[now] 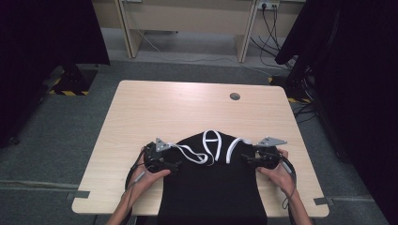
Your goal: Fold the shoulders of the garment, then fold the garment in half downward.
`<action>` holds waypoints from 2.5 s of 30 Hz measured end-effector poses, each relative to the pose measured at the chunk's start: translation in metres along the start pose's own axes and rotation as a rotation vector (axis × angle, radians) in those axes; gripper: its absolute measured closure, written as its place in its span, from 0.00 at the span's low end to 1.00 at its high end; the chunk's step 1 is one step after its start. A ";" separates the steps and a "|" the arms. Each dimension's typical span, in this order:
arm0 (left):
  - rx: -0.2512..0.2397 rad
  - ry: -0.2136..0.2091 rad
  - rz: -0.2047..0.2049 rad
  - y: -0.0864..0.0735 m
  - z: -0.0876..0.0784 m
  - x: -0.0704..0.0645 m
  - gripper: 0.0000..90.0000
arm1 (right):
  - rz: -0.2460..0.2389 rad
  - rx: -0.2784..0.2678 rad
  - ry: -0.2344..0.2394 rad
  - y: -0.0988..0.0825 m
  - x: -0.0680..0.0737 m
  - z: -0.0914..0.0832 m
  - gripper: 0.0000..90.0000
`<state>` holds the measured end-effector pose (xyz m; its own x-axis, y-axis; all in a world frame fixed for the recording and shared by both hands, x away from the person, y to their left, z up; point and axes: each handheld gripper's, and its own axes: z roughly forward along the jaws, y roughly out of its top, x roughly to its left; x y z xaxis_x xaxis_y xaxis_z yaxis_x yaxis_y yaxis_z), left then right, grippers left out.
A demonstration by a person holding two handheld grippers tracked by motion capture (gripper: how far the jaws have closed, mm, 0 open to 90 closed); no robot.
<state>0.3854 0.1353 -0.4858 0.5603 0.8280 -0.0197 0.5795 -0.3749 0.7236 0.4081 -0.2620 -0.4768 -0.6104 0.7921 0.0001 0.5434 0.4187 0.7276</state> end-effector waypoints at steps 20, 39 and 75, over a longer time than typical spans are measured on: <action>-0.002 0.009 -0.017 0.013 0.013 0.012 0.00 | 0.045 0.002 -0.022 0.008 -0.013 0.007 0.34; -0.006 -0.117 -0.156 0.052 0.035 0.035 0.02 | 0.130 -0.004 0.031 0.048 -0.024 0.012 0.23; -0.065 -0.139 0.027 0.051 0.040 0.015 0.90 | 0.009 0.035 0.095 0.068 -0.011 0.045 0.89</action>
<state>0.4470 0.1117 -0.4771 0.6544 0.7506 -0.0913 0.5259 -0.3650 0.7682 0.4779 -0.2227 -0.4585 -0.6567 0.7506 0.0729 0.5677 0.4284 0.7030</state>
